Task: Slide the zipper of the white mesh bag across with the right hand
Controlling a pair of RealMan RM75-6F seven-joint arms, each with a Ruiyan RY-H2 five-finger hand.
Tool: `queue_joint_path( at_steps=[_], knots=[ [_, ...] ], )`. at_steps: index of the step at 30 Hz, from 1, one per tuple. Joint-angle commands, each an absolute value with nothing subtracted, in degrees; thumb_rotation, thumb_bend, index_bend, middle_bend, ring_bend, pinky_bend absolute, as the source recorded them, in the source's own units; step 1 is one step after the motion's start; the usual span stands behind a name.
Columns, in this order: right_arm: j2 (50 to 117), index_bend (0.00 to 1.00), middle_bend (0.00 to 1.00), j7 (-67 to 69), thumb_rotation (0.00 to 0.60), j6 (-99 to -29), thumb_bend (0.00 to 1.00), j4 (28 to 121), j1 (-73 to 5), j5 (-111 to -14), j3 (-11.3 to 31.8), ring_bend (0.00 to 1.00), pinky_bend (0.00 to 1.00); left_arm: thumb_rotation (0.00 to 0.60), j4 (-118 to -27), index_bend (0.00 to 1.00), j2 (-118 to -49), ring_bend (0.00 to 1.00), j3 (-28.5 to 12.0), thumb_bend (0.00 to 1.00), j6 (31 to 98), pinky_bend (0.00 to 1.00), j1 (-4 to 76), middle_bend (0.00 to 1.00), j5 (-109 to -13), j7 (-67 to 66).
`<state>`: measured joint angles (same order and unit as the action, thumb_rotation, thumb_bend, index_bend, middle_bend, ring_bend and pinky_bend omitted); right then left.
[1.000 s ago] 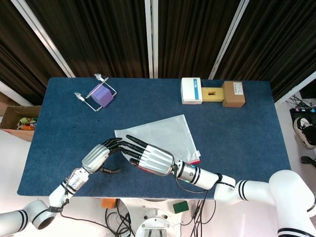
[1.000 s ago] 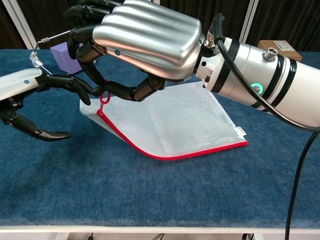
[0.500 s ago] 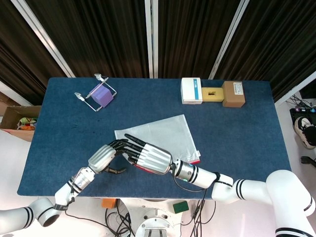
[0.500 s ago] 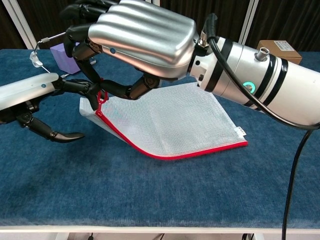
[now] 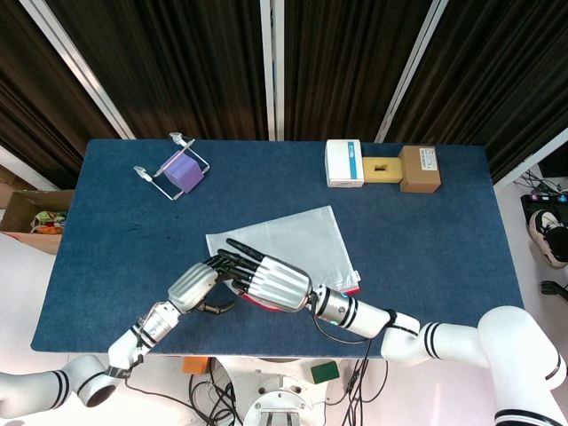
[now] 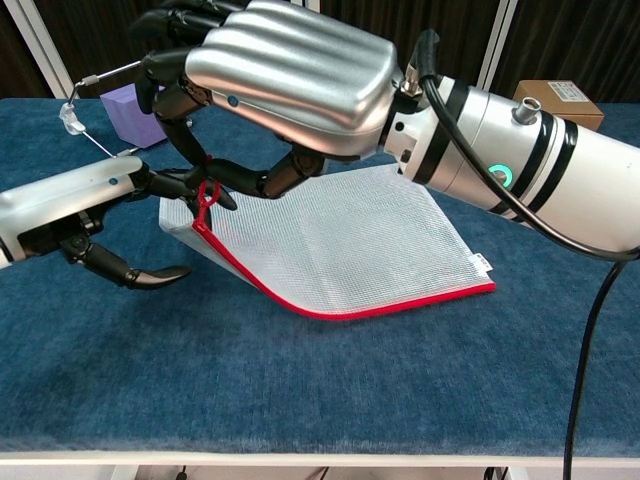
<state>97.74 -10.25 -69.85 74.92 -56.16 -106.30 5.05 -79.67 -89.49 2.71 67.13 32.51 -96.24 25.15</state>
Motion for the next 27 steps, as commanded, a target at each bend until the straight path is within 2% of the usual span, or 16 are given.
queue_joint_path(
  at_steps=[1, 6, 14, 20, 27],
  knots=[
    [97.82, 0.77, 0.27, -10.21, 0.6, -69.84, 0.5, 74.75, -56.1, -106.25, 4.98, 0.03, 0.04, 0.6, -79.97, 0.48, -89.55, 0.11, 2.76, 0.33, 67.33, 0.15, 32.52, 0.2, -96.13, 25.77],
    [98.01, 0.77, 0.27, -9.84, 0.6, -70.12, 0.5, 74.47, -56.08, -106.24, 5.04, 0.03, 0.04, 0.6, -79.84, 0.51, -89.91, 0.11, 2.62, 0.35, 67.37, 0.15, 32.58, 0.21, -95.67, 25.75],
    [98.16, 0.77, 0.27, -9.63, 0.6, -70.18, 0.5, 74.19, -55.99, -106.18, 4.9, 0.03, 0.04, 0.6, -78.62, 0.6, -91.66, 0.12, 2.36, 0.39, 68.66, 0.15, 31.75, 0.27, -94.71, 26.75],
    [98.19, 0.77, 0.27, -9.48, 0.6, -70.69, 0.5, 73.75, -55.55, -106.5, 4.29, 0.03, 0.04, 0.6, -78.29, 0.61, -91.65, 0.12, 2.41, 0.41, 69.52, 0.15, 31.35, 0.27, -94.54, 28.99],
    [98.43, 0.77, 0.27, -9.48, 0.6, -71.81, 0.5, 72.48, -54.72, -107.99, 2.54, 0.03, 0.02, 0.6, -77.37, 0.62, -92.14, 0.12, 1.98, 0.45, 71.98, 0.15, 30.25, 0.27, -93.95, 37.41]
  ],
)
